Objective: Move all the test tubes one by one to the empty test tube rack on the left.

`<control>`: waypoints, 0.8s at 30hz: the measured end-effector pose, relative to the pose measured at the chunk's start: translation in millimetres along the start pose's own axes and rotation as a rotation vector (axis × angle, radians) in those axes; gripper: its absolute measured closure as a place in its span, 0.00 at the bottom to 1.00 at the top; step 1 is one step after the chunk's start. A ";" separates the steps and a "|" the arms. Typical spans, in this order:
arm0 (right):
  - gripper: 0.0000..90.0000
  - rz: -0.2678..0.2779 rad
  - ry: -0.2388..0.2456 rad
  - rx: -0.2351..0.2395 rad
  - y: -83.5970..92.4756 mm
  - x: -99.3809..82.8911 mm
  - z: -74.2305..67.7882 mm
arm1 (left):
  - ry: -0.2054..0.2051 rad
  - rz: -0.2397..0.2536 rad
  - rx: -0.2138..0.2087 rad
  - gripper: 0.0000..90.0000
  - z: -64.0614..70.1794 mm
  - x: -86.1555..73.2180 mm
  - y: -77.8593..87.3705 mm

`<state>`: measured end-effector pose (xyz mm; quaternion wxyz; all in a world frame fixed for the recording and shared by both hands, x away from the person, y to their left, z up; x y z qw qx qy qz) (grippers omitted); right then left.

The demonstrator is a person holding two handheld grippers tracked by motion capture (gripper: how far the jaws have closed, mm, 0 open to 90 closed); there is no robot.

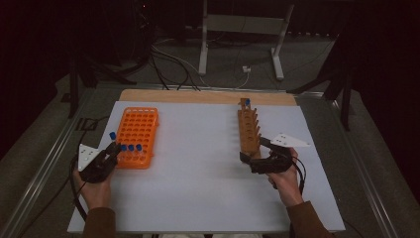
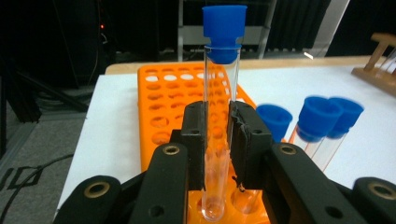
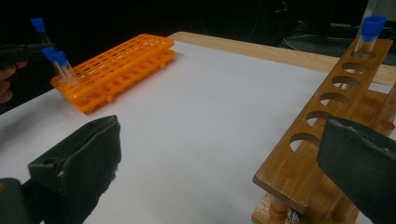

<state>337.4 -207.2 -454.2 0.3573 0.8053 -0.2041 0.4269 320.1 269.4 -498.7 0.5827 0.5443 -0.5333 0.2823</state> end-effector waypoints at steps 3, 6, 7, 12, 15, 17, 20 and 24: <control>0.00 0.001 -0.001 0.000 0.6 0.0 0.6 | -0.019 -0.039 0.001 0.86 2.2 -3.6 -3.1; 0.00 0.002 -0.002 -0.001 1.2 0.0 1.3 | -0.023 -0.060 -0.004 0.87 2.4 -8.7 -4.4; 0.00 0.002 -0.002 -0.002 1.4 0.0 1.5 | -0.026 -0.072 -0.005 0.87 2.0 -10.5 -4.8; 0.00 0.002 -0.003 -0.002 1.9 0.1 1.7 | -0.020 -0.093 -0.025 0.87 1.4 -13.6 -4.5; 0.00 0.001 -0.002 -0.002 1.9 -0.1 1.7 | -0.020 -0.102 -0.034 0.87 1.4 -13.5 -2.2; 0.00 0.001 -0.001 -0.001 1.8 -0.2 1.5 | -0.026 -0.121 -0.038 0.87 1.6 -15.6 -2.1; 0.00 0.003 0.002 0.000 2.3 0.0 1.0 | -0.019 -0.119 -0.041 0.87 0.9 -16.5 -1.7; 0.00 0.004 -0.002 -0.001 3.0 0.3 1.9 | -0.042 -0.135 -0.042 0.87 2.8 -16.8 -1.6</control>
Point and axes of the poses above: each handheld gripper's, and its own axes: y roughly backward along the jaws, x roughly out of its top, z roughly to its right, the point moved 4 cm from there along -y, roughly forward along the jaws, and after that the axes turned 13 degrees about -y, right-handed, at the moved point
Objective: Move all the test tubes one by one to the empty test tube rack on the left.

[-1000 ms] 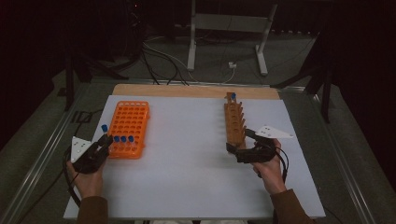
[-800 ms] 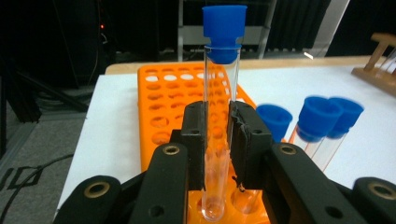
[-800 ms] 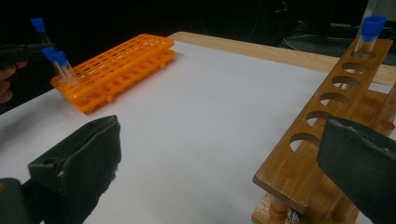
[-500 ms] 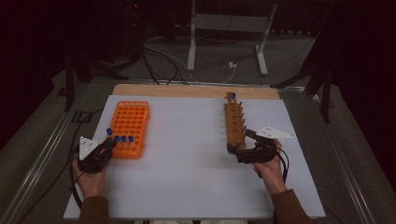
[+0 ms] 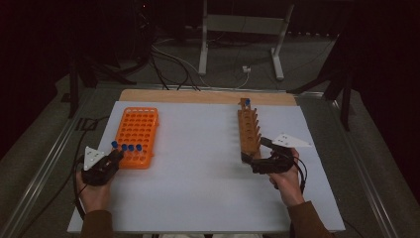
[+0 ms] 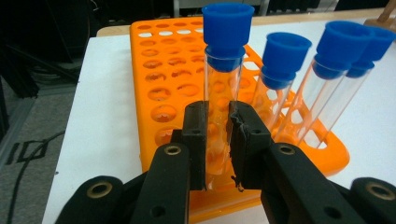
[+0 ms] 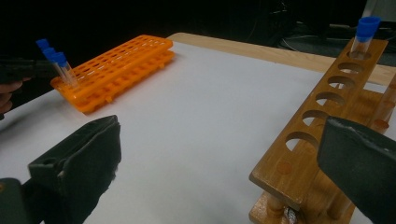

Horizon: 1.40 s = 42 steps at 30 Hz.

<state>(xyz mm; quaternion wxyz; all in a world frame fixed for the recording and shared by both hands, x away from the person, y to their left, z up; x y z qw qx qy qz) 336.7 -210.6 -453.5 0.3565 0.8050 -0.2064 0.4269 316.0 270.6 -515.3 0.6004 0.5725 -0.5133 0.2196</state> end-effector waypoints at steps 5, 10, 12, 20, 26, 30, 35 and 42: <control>0.00 -0.005 0.002 0.001 -0.5 -0.8 -0.2 | -0.038 -0.056 -0.001 0.88 4.7 -4.2 -4.0; 0.00 -0.005 0.001 0.001 -0.4 -0.7 -0.1 | -0.011 -0.063 -0.007 0.88 3.1 -4.9 -2.8; 0.00 -0.006 0.001 0.002 -0.5 -1.0 -0.2 | -0.009 -0.065 -0.007 0.88 3.2 -4.6 -2.8; 0.00 -0.010 0.002 0.004 -1.7 -1.7 -0.3 | 0.004 -0.072 -0.009 0.80 2.9 -3.1 -2.0; 0.00 -0.013 0.003 0.007 -2.2 -2.1 -0.9 | 0.043 -0.065 -0.023 0.67 -1.5 -5.0 4.0; 0.00 -0.014 0.006 0.009 -2.4 -2.2 -0.6 | 0.048 -0.037 -0.049 0.65 -0.2 -2.8 11.9; 0.00 -0.013 0.004 0.009 -2.3 -1.9 -0.3 | 0.031 0.008 -0.103 0.56 9.8 3.7 20.2; 0.00 -0.008 -0.002 0.009 -1.1 -0.9 1.1 | 0.006 0.036 -0.138 0.44 26.5 10.0 26.5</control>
Point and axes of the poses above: each handheld gripper's, and its own axes: y roughly backward along the jaws, x roughly out of its top, z roughly to its right, the point moved 4 cm from there along -y, roughly forward along the jaws, and after that the axes turned 13 degrees about -y, right-handed, at the moved point
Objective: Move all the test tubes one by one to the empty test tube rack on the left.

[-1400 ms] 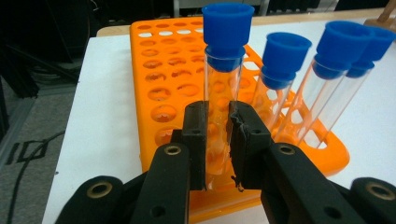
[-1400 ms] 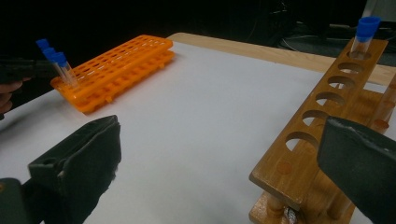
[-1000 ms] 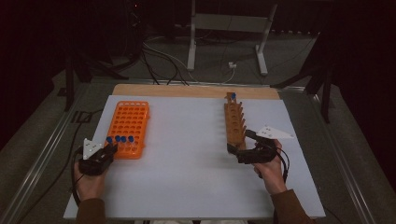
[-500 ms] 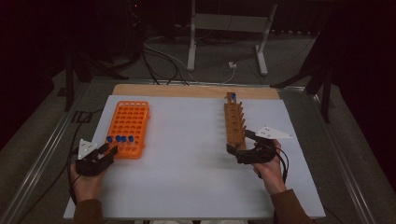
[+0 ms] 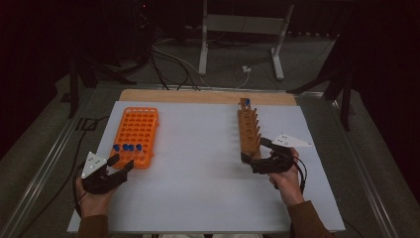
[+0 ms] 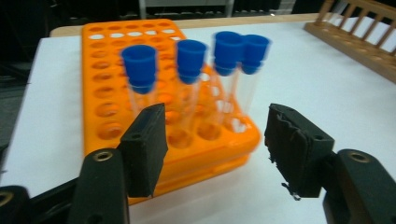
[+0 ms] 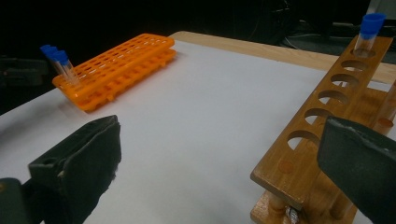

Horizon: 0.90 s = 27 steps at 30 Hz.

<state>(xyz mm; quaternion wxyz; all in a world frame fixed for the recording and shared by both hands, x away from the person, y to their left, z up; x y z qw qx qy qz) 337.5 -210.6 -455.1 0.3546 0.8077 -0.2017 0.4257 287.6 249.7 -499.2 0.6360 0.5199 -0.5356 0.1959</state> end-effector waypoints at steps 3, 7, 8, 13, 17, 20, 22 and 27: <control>0.00 0.001 -0.002 0.000 -0.1 0.1 0.2 | -0.022 0.008 -0.033 0.40 10.3 2.7 0.5; 0.00 0.001 -0.001 -0.001 -0.6 0.0 -0.1 | -0.053 0.021 -0.075 0.34 25.8 9.6 -3.0; 0.00 0.001 -0.001 -0.001 -0.7 0.1 -0.1 | -0.055 0.029 -0.089 0.33 29.0 11.5 -4.3; 0.00 0.002 -0.003 -0.002 -0.7 0.2 0.3 | -0.058 0.050 -0.126 0.27 43.3 20.1 -12.3; 0.00 0.003 0.000 -0.005 -0.8 0.4 -0.2 | -0.069 0.047 -0.135 0.23 50.5 22.7 -17.9; 0.00 0.006 0.002 -0.009 -0.8 1.7 -0.5 | -0.071 0.046 -0.132 0.18 53.6 23.2 -20.6; 0.00 0.009 0.001 -0.012 -0.6 4.3 -1.1 | -0.077 0.040 -0.132 0.14 55.7 23.4 -22.2; 0.00 0.016 0.015 -0.017 -2.0 12.6 -3.1 | -0.074 0.037 -0.134 0.04 58.3 23.9 -24.6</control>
Point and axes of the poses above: each handheld gripper's, and its own axes: y roughly backward along the jaws, x roughly out of its top, z roughly to its right, the point moved 4 cm from there along -y, roughly forward along the jaws, and after that the axes turned 13 degrees about -y, right-handed, at the moved point
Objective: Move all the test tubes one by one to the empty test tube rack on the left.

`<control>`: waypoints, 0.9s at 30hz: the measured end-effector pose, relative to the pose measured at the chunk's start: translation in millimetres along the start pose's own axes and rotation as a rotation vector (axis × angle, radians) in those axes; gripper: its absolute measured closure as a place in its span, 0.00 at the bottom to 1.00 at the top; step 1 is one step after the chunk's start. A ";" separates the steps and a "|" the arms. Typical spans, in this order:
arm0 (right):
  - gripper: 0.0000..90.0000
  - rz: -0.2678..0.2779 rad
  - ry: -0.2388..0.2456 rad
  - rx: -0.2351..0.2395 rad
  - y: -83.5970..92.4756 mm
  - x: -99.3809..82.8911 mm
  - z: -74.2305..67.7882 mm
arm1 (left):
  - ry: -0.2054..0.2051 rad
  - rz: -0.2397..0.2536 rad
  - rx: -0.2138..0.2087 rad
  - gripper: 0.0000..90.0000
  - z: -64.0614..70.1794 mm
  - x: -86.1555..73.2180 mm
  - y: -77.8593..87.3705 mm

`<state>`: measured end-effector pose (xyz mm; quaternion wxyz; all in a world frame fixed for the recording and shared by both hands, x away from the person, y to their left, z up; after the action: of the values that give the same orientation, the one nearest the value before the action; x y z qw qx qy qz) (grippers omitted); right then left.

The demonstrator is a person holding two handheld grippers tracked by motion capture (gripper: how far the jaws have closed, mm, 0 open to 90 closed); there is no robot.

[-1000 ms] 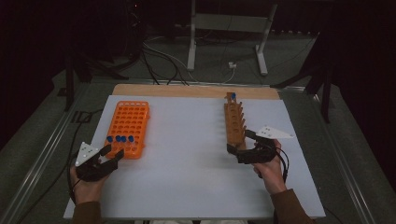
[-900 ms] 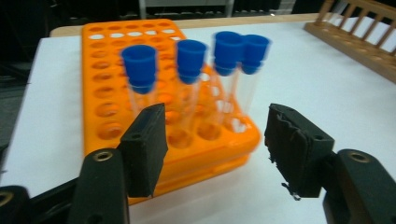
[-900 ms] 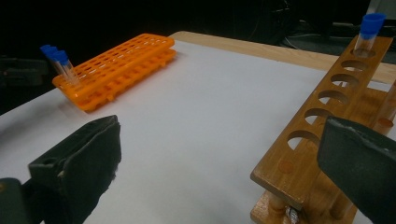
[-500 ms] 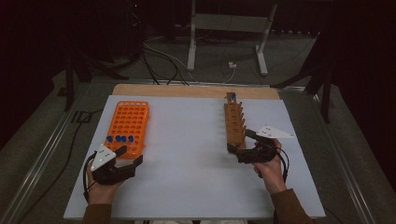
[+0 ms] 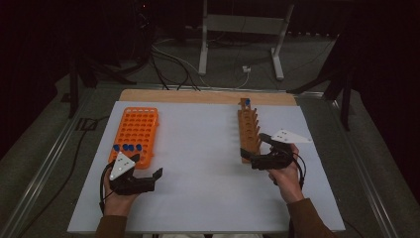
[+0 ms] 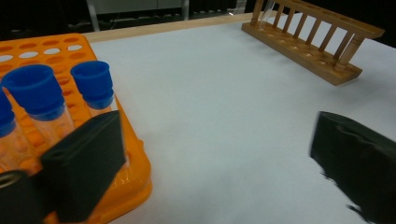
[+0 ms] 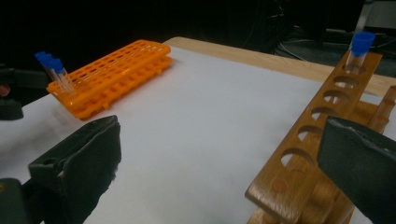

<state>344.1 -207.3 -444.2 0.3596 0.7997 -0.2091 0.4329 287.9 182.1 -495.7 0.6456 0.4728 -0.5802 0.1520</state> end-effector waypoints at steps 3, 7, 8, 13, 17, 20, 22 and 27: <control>0.00 0.009 0.000 -0.002 -2.1 6.4 0.6 | 0.001 0.004 -0.003 0.01 0.9 0.1 -1.0; 0.00 0.013 -0.008 -0.004 -6.0 15.2 2.7 | -0.007 -0.003 -0.009 0.01 2.9 -0.2 -3.1; 0.00 0.013 -0.008 -0.010 -7.0 17.7 3.5 | -0.010 -0.005 -0.010 0.01 3.4 -0.3 -3.7; 0.00 0.024 -0.014 -0.038 -12.2 32.3 10.7 | -0.021 -0.009 -0.006 0.01 5.1 -1.7 -5.7; 0.00 0.027 -0.033 -0.044 -17.0 44.3 16.8 | -0.029 -0.021 -0.014 0.01 6.9 -3.5 -9.2; 0.00 0.025 -0.021 -0.072 -23.2 55.3 22.1 | -0.029 -0.023 -0.018 0.01 7.8 -3.5 -10.3; 0.00 0.027 -0.016 -0.089 -27.7 60.7 25.8 | -0.030 -0.026 -0.017 0.01 8.2 -3.9 -10.6; 0.00 0.053 -0.018 -0.131 -43.6 75.4 39.8 | -0.030 -0.030 -0.016 0.01 8.0 -5.0 -10.7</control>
<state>434.3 -210.6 -412.4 0.3980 0.7724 -0.2612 0.4204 289.6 172.1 -505.9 0.6426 0.4786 -0.5839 0.1305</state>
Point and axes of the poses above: each handheld gripper's, and its own axes: y roughly backward along the jaws, x roughly out of its top, z roughly to its right, the point moved 4 cm from there along -y, roughly forward along the jaws, and after that the axes turned 13 degrees about -y, right-handed, at the moved point
